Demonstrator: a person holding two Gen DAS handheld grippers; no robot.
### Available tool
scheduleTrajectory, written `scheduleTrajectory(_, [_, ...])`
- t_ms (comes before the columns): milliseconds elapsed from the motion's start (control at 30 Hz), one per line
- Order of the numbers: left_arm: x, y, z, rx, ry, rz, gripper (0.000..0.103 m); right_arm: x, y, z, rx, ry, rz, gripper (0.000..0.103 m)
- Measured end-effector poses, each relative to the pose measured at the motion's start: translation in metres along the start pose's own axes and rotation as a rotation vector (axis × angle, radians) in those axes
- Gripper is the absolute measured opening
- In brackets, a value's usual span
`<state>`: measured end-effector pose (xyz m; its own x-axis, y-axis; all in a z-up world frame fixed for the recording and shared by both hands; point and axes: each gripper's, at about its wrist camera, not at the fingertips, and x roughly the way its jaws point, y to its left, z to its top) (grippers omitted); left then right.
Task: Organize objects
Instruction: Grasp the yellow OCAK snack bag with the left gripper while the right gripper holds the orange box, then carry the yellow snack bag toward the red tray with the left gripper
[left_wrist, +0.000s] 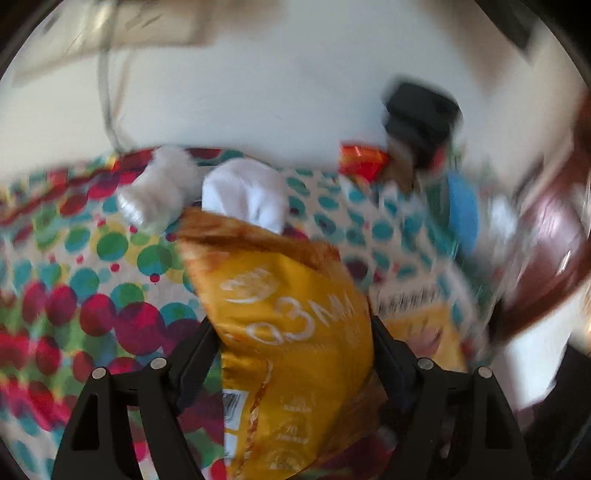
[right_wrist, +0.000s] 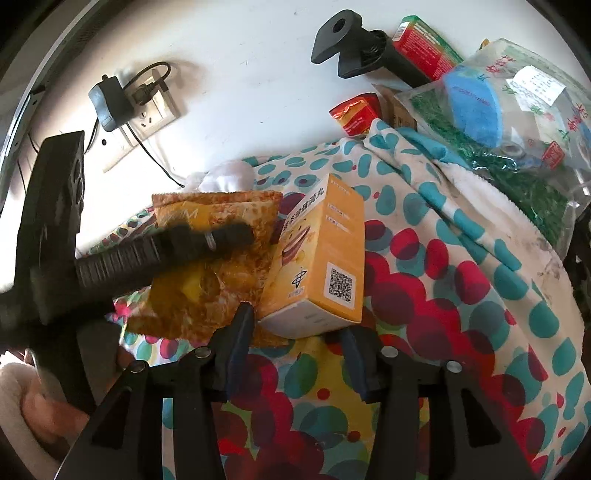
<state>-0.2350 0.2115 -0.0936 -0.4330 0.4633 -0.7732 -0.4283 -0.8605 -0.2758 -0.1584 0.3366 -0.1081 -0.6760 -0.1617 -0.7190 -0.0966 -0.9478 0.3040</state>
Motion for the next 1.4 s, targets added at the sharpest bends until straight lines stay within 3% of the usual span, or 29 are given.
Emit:
scheduleTrajectory(100, [-0.004, -0.006, -0.009, 0.057, 0.004, 0.025, 0.081, -0.002, -0.002, 0.0, 0.006, -0.007, -0.006, 0.051])
scheduleTrajectory(267, [-0.019, 0.017, -0.012, -0.059, -0.011, -0.004, 0.075, -0.005, -0.014, 0.0, 0.078, -0.031, 0.029, 0.06])
scheduleTrajectory(300, [-0.026, 0.02, -0.013, -0.068, -0.021, 0.012, 0.062, -0.006, -0.017, 0.0, 0.095, -0.039, 0.047, 0.063])
scheduleTrajectory(467, [-0.049, 0.027, -0.019, -0.066, -0.043, 0.106, 0.062, -0.005, -0.019, 0.0, 0.098, -0.041, 0.054, 0.066])
scheduleTrajectory(633, [-0.093, 0.029, -0.047, -0.033, -0.079, 0.19, 0.061, 0.0, -0.004, 0.003, 0.027, -0.018, -0.038, 0.067])
scheduleTrajectory(833, [-0.137, 0.03, -0.079, -0.031, -0.096, 0.214, 0.061, 0.008, 0.018, 0.003, -0.076, 0.018, -0.165, 0.069])
scheduleTrajectory(867, [-0.143, 0.031, -0.083, -0.035, -0.102, 0.216, 0.062, 0.009, 0.02, 0.003, -0.088, 0.021, -0.177, 0.069])
scheduleTrajectory(933, [-0.161, 0.034, -0.093, -0.047, -0.121, 0.226, 0.062, 0.009, 0.023, 0.003, -0.1, 0.017, -0.185, 0.055])
scheduleTrajectory(1167, [-0.204, 0.051, -0.119, -0.089, -0.167, 0.272, 0.062, -0.004, 0.033, 0.0, -0.16, -0.049, -0.088, 0.054])
scheduleTrajectory(1233, [-0.216, 0.06, -0.126, -0.123, -0.177, 0.28, 0.062, -0.006, 0.042, -0.001, -0.207, -0.062, -0.057, 0.042])
scheduleTrajectory(1400, [-0.238, 0.078, -0.137, -0.183, -0.19, 0.295, 0.062, -0.003, 0.059, -0.003, -0.285, -0.044, -0.047, 0.04])
